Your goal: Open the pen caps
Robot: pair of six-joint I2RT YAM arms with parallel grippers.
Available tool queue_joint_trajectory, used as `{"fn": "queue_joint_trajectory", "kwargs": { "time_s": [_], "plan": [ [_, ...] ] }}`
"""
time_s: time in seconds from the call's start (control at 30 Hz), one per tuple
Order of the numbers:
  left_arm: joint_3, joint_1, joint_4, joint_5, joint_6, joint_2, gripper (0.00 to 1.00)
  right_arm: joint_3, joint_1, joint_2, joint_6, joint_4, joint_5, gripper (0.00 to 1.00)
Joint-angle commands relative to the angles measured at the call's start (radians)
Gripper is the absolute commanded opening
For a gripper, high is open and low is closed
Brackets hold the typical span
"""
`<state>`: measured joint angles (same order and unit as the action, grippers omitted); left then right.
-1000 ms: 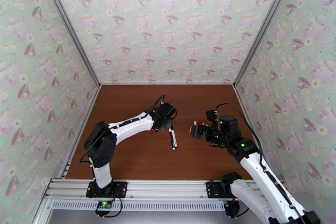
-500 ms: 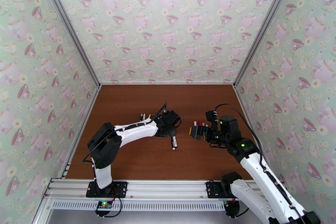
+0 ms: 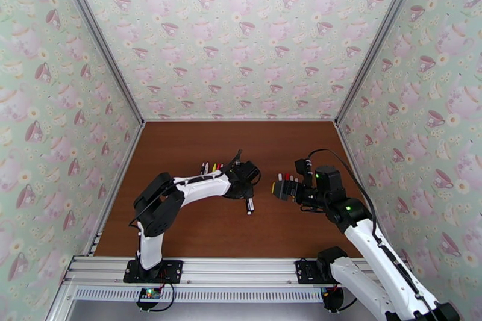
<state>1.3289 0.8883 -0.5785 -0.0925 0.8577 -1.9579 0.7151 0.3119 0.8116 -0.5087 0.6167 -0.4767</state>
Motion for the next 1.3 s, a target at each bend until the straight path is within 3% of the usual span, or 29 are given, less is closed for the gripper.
{"fn": "queue_joint_trajectory", "kwargs": {
  "time_s": [0.0, 0.53, 1.03, 1.27],
  "plan": [
    [-0.007, 0.005, 0.007, 0.014, 0.01, -0.016, 0.36, -0.014, -0.004, -0.002, 0.015, 0.02, -0.003, 1.0],
    [-0.046, -0.002, -0.006, -0.001, 0.006, -0.012, 0.34, -0.025, -0.004, -0.011, 0.013, 0.021, -0.003, 1.0],
    [-0.068, -0.017, -0.061, -0.06, -0.035, -0.003, 0.23, -0.034, -0.004, -0.025, 0.005, 0.017, -0.003, 1.0],
    [-0.087, -0.018, -0.043, -0.06, -0.086, 0.074, 0.16, -0.036, -0.004, -0.033, -0.007, 0.014, -0.017, 1.0]
  ]
}}
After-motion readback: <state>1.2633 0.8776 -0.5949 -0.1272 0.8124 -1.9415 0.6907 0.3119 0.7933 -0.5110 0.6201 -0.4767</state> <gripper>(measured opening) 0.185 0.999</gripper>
